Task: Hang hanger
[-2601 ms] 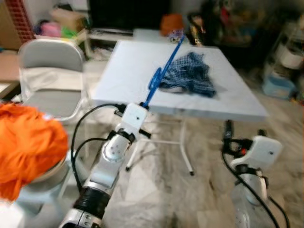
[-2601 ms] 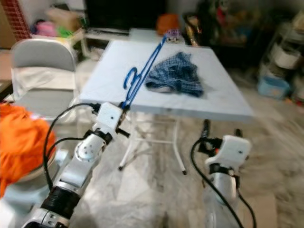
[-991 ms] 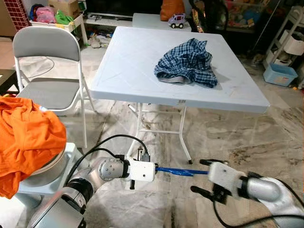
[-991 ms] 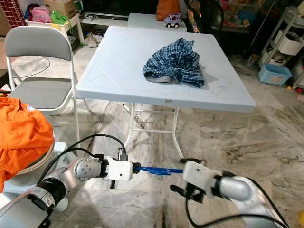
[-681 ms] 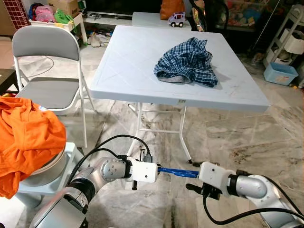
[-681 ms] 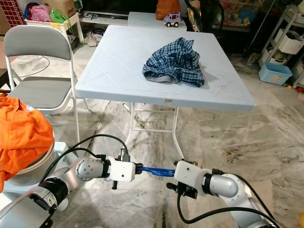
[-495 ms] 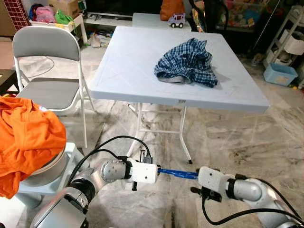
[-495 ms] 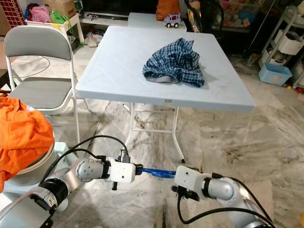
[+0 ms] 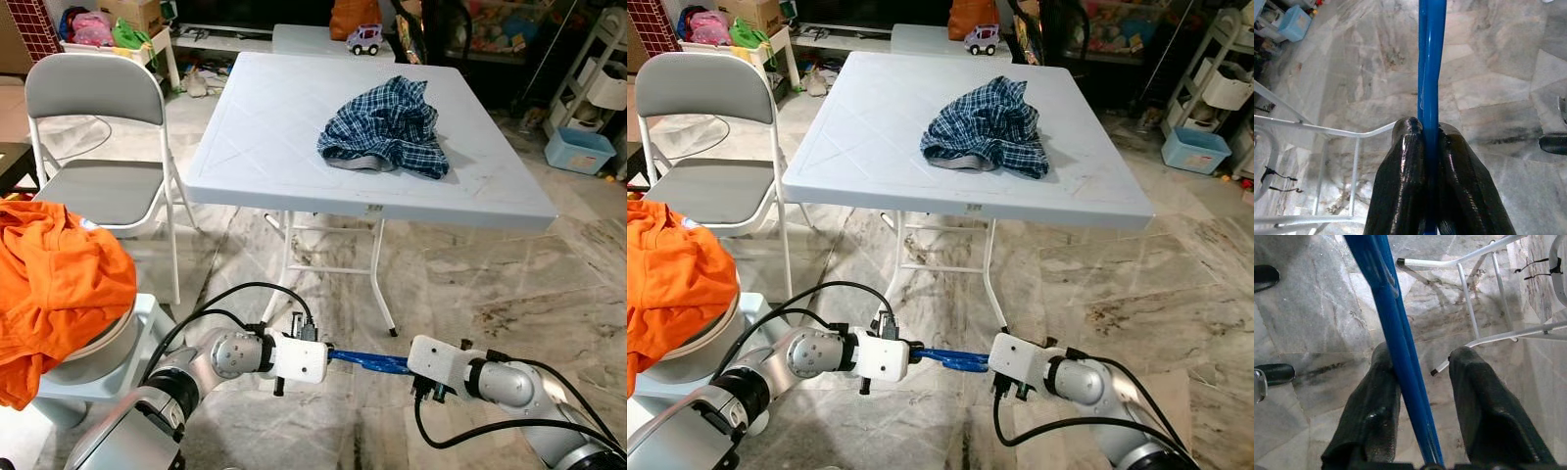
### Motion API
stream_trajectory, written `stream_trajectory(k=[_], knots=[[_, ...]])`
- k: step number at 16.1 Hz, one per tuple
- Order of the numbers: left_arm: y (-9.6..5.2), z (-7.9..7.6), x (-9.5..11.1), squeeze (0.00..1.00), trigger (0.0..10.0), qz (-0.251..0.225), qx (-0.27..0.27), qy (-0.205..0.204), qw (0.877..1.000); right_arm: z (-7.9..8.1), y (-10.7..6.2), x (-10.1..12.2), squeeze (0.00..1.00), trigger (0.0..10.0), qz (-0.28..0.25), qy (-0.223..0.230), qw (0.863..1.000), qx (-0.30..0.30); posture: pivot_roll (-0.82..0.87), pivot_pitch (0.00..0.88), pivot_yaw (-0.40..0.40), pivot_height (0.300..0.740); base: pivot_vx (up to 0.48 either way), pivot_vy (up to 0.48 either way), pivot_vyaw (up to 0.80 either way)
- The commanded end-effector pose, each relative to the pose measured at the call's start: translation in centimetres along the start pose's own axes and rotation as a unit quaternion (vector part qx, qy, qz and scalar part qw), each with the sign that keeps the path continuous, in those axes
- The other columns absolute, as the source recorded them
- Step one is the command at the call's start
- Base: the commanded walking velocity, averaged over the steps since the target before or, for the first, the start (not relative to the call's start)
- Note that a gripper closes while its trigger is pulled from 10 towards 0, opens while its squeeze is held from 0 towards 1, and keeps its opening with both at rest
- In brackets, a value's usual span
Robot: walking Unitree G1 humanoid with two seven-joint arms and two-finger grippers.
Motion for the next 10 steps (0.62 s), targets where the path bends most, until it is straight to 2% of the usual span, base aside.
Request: stream_trajectory(k=[1, 8, 10], knots=[[0.16, 0.01, 0.22, 0.00, 10.0, -0.001, -0.009, 0.014, 1.000, -0.24, -0.04, -0.29, 0.00, 0.0, 0.007, -0.004, 1.000, -0.003, 0.07, 0.054, -0.069, 0.740, 0.000, 0.000, 0.00], [0.09, -0.30, -0.08, 0.00, 10.0, 0.008, -0.016, 0.024, 1.000, 0.06, -0.06, -0.31, 0.00, 0.0, 0.004, -0.010, 1.000, 0.013, 0.07, 0.057, -0.069, 0.740, 0.000, 0.000, 0.00], [0.10, -0.37, -0.13, 0.00, 10.0, 0.005, -0.014, 0.006, 1.000, 0.18, -0.14, -0.38, 0.00, 0.0, 0.004, -0.010, 1.000, 0.015, 0.07, 0.058, -0.068, 0.740, 0.000, 0.000, 0.00]])
Point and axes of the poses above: a point about 5 cm out from each wrist's last joint towards the gripper, its own y axis pointing out of the wrist towards the gripper, its own x axis along the axis of the wrist's last joint, z = x × y, the point moved 1 cm from there along y, pointing out of the wrist towards the gripper, and after that the axes turned 9 degrees about -y, right-handed, at the moved point
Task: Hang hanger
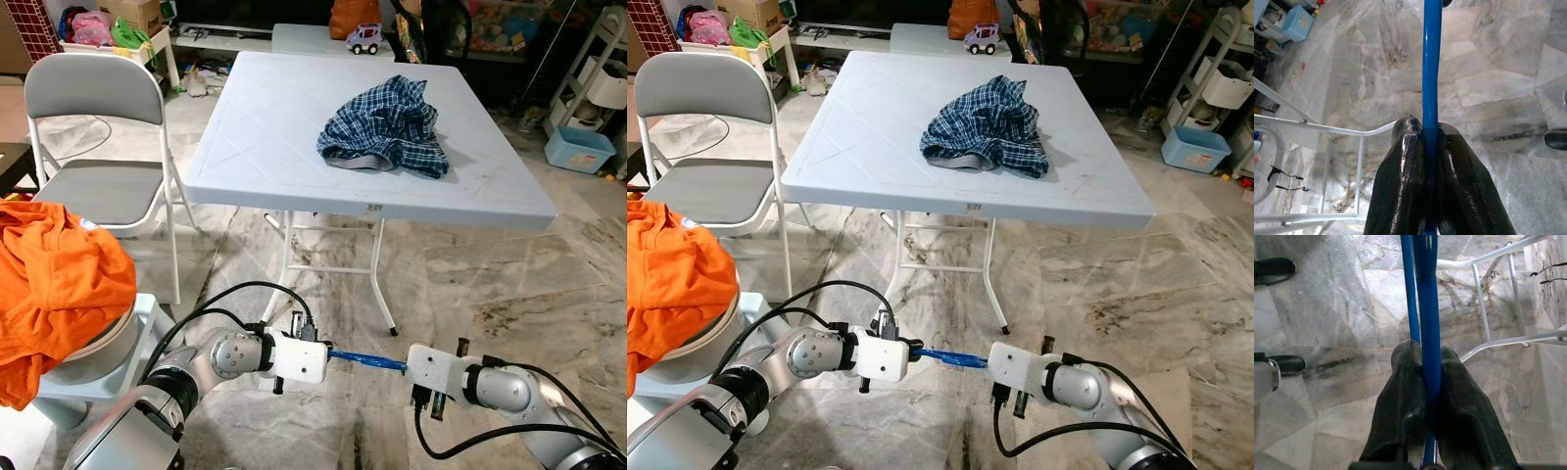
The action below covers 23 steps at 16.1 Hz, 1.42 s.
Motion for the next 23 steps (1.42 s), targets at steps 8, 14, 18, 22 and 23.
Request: stream_trajectory(k=[8, 14, 18, 22, 23], knots=[[-0.5, 1.6, 1.4, 1.00, 10.0, -0.046, 0.065, 0.084, 0.993, 0.7, -0.2, -0.8, 0.00, 0.0, 0.006, 0.021, 1.000, -0.007, 0.07, 0.061, -0.066, 0.740, 0.000, 0.000, 0.00], [-1.7, 1.9, 1.1, 1.00, 10.0, -0.072, 0.093, 0.055, 0.992, 1.1, 0.1, -2.1, 0.00, 0.0, 0.039, 0.039, 0.998, -0.030, 0.08, 0.063, -0.056, 0.740, 0.000, 0.000, 0.00], [-1.8, 2.5, 1.9, 1.00, 10.0, -0.111, 0.122, 0.032, 0.986, 1.8, 0.3, -3.0, 0.00, 0.0, 0.062, 0.073, 0.994, -0.057, 0.09, 0.060, -0.059, 0.740, 0.000, 0.000, 0.00], [-1.7, 3.7, 1.2, 1.00, 10.0, -0.119, 0.238, -0.109, 0.958, 2.5, 0.1, -4.0, 0.00, 0.0, 0.070, 0.199, 0.969, -0.126, 0.09, 0.056, -0.058, 0.740, 0.000, 0.000, 0.00], [-1.7, 4.1, 0.5, 1.00, 10.0, -0.108, 0.283, -0.172, 0.937, 2.8, 0.0, -4.1, 0.00, 0.0, 0.071, 0.230, 0.960, -0.144, 0.08, 0.054, -0.057, 0.740, 0.000, 0.000, 0.00]])
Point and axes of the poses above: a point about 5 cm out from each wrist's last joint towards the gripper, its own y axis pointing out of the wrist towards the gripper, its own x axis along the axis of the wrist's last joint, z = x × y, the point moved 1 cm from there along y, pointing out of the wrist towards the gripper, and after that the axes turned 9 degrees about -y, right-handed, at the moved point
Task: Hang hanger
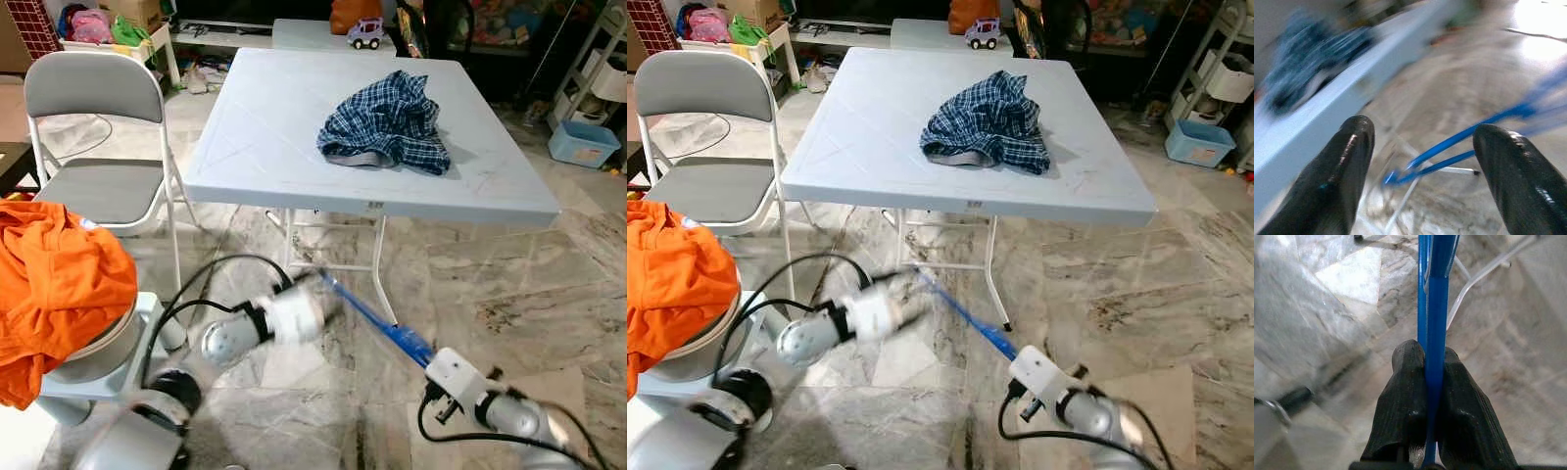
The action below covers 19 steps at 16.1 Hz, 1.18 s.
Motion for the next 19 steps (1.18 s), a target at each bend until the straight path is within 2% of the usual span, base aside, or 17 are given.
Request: stream_trajectory(k=[1, 2, 4, 6, 8, 9, 10, 11, 12, 13, 14, 15, 16, 19], knots=[[-0.6, 0.6, -1.5, 1.00, 10.0, 0.039, 0.073, -0.062, 0.995, -0.4, -0.5, -0.8, 0.00, 0.0, 0.013, 0.035, 0.999, -0.033, 0.08, 0.051, -0.059, 0.740, 0.000, 0.000, 0.00], [-0.8, 0.7, -2.3, 1.00, 10.0, 0.055, 0.119, -0.103, 0.986, 0.3, -0.9, -1.5, 0.00, 0.0, 0.023, 0.070, 0.996, -0.051, 0.07, 0.048, -0.062, 0.740, 0.000, 0.000, 0.00], [-0.9, 0.2, -3.0, 1.00, 10.0, 0.071, 0.166, -0.151, 0.972, 1.7, -2.0, -2.8, 0.00, 0.0, 0.039, 0.119, 0.989, -0.075, 0.07, 0.043, -0.067, 0.740, 0.000, 0.000, 0.00], [-1.1, 0.0, -3.6, 1.00, 10.0, 0.092, 0.185, -0.156, 0.966, 2.7, -2.5, -3.7, 0.00, 0.0, 0.058, 0.136, 0.986, -0.074, 0.06, 0.039, -0.070, 0.740, 0.000, 0.000, 0.00], [-1.3, -0.3, -4.2, 1.00, 10.0, 0.115, 0.195, -0.172, 0.959, 3.6, -2.8, -4.7, 0.00, 0.0, 0.083, 0.184, 0.975, -0.095, 0.06, 0.033, -0.074, 0.740, 0.000, 0.000, 0.00], [-1.2, -0.2, -4.2, 1.00, 10.0, 0.118, 0.201, -0.180, 0.956, 3.4, -2.9, -4.5, 0.00, 0.0, 0.080, 0.226, 0.963, -0.123, 0.06, 0.032, -0.076, 0.740, 0.000, 0.000, 0.00], [-1.1, 0.0, -4.2, 1.00, 10.0, 0.119, 0.208, -0.184, 0.953, 2.8, -3.0, -4.1, 0.00, 0.0, 0.065, 0.289, 0.940, -0.168, 0.05, 0.031, -0.077, 0.740, 0.000, 0.000, 0.00], [-0.8, 0.1, -3.9, 1.00, 10.0, 0.120, 0.199, -0.163, 0.959, 2.1, -3.5, -3.6, 0.00, 0.0, 0.044, 0.360, 0.905, -0.221, 0.05, 0.033, -0.081, 0.740, 0.000, 0.000, 0.00], [-0.6, -0.1, -3.5, 0.38, 10.0, 0.108, 0.186, -0.167, 0.962, 2.1, -3.8, -3.5, 0.00, 0.0, 0.038, 0.416, 0.874, -0.247, 0.05, 0.031, -0.080, 0.740, 0.000, 0.000, 0.00], [-0.2, -0.3, -3.1, 0.00, 10.0, 0.099, 0.179, -0.166, 0.965, 2.1, -4.1, -3.2, 0.00, 0.0, 0.032, 0.443, 0.852, -0.275, 0.05, 0.028, -0.076, 0.740, 0.000, 0.000, 0.00], [0.2, -0.7, -2.9, 0.00, 10.0, 0.097, 0.159, -0.194, 0.963, 2.4, -4.2, -2.7, 0.00, 0.0, 0.033, 0.454, 0.843, -0.286, 0.05, 0.026, -0.069, 0.740, 0.000, 0.000, 0.00], [0.5, -0.8, -2.7, 0.00, 10.0, 0.095, 0.150, -0.206, 0.962, 2.4, -4.2, -2.5, 0.00, 8.5, 0.029, 0.460, 0.836, -0.297, 0.05, 0.023, -0.063, 0.740, 0.000, 0.000, 0.00], [0.9, -1.2, -2.4, 0.00, 10.0, 0.092, 0.132, -0.224, 0.961, 2.3, -4.2, -2.3, 0.00, 10.0, 0.030, 0.466, 0.827, -0.314, 0.05, 0.020, -0.059, 0.740, 0.000, 0.000, 0.00], [1.8, -1.5, -1.7, 0.00, 10.0, 0.083, 0.101, -0.243, 0.961, 2.3, -3.9, -1.4, 0.00, 10.0, 0.029, 0.480, 0.813, -0.327, 0.03, 0.003, -0.027, 0.740, 0.000, 0.000, 0.00]])
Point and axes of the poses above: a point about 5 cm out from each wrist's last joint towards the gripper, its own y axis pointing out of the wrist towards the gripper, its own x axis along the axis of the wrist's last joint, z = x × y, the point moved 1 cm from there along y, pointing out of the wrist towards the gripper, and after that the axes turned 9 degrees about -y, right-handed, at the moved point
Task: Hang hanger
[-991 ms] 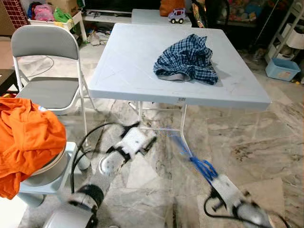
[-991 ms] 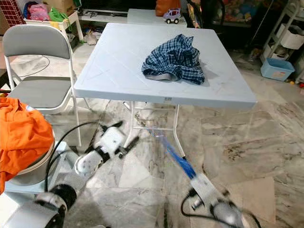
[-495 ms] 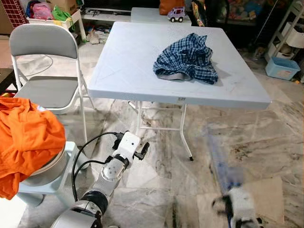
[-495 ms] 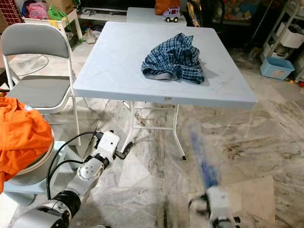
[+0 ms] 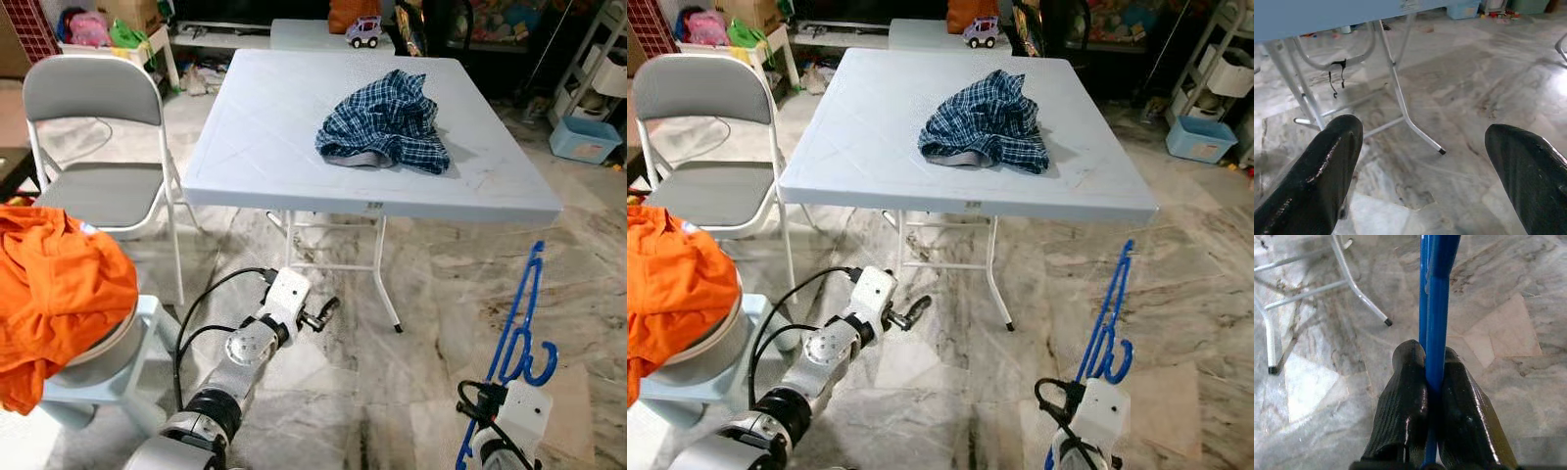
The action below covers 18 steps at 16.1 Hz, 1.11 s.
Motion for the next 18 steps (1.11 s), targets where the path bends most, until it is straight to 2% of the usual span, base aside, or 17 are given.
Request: stream_trajectory(k=[1, 3, 5, 7, 13, 18], knots=[[0.4, 0.0, 0.7, 0.00, 10.0, -0.002, -0.009, -0.005, 1.000, -0.5, 0.0, 0.7, 0.00, 10.0, -0.014, 0.012, 1.000, -0.018, 0.03, 0.000, -0.018, 0.740, 0.000, 0.000, 0.00], [0.7, 0.0, 1.0, 0.00, 10.0, 0.004, 0.001, -0.003, 1.000, -0.9, -0.1, 1.0, 0.00, 10.0, -0.019, 0.012, 0.999, -0.030, 0.00, 0.000, -0.009, 0.740, 0.000, 0.000, -0.62], [0.8, -0.4, 1.0, 0.00, 10.0, 0.004, -0.012, -0.005, 1.000, -1.4, -0.3, 1.2, 0.00, 10.0, -0.027, 0.010, 0.999, -0.039, -0.01, 0.000, -0.005, 0.740, 0.000, 0.000, -0.80], [0.8, -0.8, 0.6, 0.00, 10.0, 0.014, -0.019, -0.011, 1.000, -1.9, -0.6, 1.0, 0.00, 10.0, -0.024, 0.007, 0.998, -0.050, -0.04, 0.000, 0.001, 0.740, 0.313, 0.000, -0.80], [1.2, -1.2, 0.9, 0.00, 10.0, 0.015, -0.026, -0.014, 0.999, -1.6, -0.9, 0.6, 0.00, 10.0, -0.010, -0.006, 0.999, -0.045, -0.04, 0.010, -0.003, 0.740, 0.346, 0.000, -0.80], [0.9, -1.4, 0.1, 0.00, 10.0, 0.030, -0.032, -0.016, 0.999, -1.6, -0.9, 0.4, 0.00, 10.0, -0.006, -0.016, 0.999, -0.045, -0.05, 0.021, -0.010, 0.740, 0.382, 0.000, -0.80]])
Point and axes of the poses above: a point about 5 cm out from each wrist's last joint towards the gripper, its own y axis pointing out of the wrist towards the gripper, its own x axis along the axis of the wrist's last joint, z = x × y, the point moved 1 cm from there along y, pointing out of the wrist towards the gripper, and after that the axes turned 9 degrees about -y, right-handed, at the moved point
